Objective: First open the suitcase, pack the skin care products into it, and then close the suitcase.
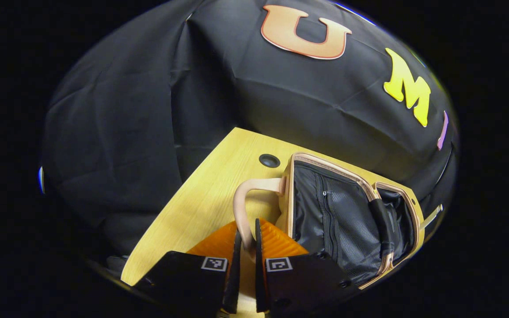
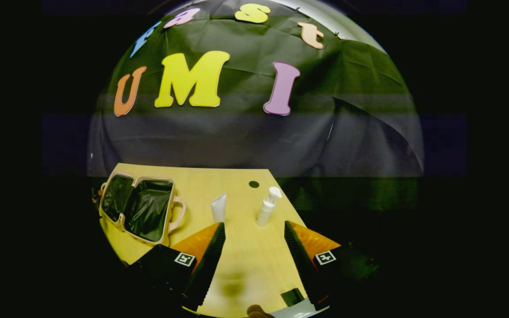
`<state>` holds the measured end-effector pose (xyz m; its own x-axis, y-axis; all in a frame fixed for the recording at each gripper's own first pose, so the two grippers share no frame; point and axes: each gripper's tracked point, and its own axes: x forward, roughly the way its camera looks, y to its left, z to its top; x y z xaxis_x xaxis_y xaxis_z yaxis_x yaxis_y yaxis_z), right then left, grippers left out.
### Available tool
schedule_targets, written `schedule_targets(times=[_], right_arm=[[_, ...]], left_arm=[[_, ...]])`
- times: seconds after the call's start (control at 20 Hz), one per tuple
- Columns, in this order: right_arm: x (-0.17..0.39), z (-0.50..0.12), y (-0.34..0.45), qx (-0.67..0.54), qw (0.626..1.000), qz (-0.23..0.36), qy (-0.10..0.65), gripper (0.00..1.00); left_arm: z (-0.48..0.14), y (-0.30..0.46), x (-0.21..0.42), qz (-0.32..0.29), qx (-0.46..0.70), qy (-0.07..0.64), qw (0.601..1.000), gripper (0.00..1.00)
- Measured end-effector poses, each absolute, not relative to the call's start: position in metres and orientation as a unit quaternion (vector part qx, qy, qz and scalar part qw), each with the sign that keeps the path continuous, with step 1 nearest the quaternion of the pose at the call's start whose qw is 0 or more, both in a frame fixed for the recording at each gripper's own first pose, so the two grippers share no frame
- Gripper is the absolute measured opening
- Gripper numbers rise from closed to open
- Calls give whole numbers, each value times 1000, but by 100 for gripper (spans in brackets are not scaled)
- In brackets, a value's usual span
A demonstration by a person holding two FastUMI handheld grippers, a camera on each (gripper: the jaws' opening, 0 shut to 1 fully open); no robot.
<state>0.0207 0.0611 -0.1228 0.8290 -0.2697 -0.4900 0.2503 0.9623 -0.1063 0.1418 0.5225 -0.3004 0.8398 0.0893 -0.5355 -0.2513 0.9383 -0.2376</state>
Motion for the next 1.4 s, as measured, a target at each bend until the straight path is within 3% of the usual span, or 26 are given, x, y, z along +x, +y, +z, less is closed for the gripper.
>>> schedule_targets(times=[0.15,0.2,0.3,0.35,0.4,0.45,0.6,0.85,1.15,1.4], right_arm=[[17,-126,46,-23,955,-147,258,80],[15,-126,42,-22,954,-150,257,80],[10,-127,36,-23,954,-154,257,79],[10,-127,36,-21,955,-153,255,80],[10,-126,36,-23,956,-150,252,80],[10,-126,36,-28,957,-147,248,80],[18,-125,38,-38,962,-130,237,80],[38,-120,40,-31,972,-99,213,80],[47,-112,34,-40,983,-48,175,80],[50,-122,8,-20,985,-20,171,80]], left_arm=[[-301,529,140,82,-160,257,949,40],[-299,532,141,84,-165,256,949,34],[-304,540,133,98,-164,267,945,64],[-305,544,127,109,-163,270,943,85],[-304,544,123,113,-171,272,940,70],[-297,541,119,113,-178,269,940,88],[-276,537,107,119,-155,255,947,92],[-206,478,94,77,-101,220,967,93],[-152,337,102,-17,-2,189,982,92],[-130,206,113,-93,15,172,981,92]])
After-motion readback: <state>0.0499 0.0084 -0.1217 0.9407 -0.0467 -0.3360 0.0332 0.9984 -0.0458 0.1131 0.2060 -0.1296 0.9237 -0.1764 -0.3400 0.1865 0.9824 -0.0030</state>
